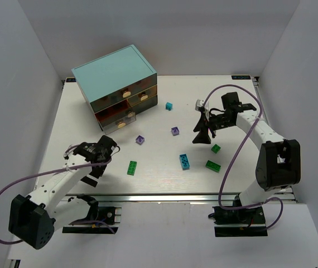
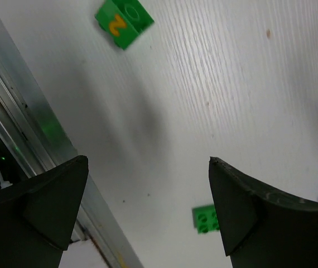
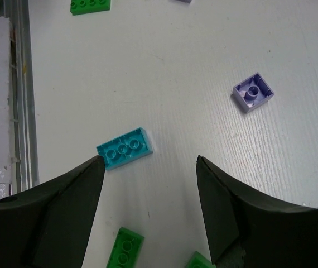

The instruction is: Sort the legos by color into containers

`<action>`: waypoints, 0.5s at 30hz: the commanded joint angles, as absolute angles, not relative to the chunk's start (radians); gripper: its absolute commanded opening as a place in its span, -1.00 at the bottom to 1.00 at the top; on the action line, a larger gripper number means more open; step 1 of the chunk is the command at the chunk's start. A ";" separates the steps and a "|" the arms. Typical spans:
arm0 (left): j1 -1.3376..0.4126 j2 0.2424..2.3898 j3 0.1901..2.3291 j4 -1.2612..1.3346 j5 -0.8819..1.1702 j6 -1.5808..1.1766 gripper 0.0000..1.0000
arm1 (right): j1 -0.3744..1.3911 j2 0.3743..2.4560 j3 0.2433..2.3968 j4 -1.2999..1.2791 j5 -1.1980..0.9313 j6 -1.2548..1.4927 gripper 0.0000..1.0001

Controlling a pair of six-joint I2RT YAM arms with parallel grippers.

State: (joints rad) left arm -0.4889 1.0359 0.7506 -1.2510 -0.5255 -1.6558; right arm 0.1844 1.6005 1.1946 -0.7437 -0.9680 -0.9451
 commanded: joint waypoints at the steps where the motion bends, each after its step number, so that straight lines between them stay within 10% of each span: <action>1: -0.405 1.078 0.770 -1.209 -0.638 -1.723 0.96 | 0.181 1.634 1.224 -0.730 -0.951 -0.937 0.44; 15: -0.020 1.285 0.727 -0.850 -0.519 -1.436 0.96 | 0.176 1.663 1.310 -0.795 -0.910 -0.931 0.44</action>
State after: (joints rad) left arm -0.0589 1.2743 0.7021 -0.9203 -0.5312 -1.5055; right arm 0.1833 1.6726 1.2789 -0.7635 -0.9203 -0.9306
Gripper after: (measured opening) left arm 0.982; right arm 0.721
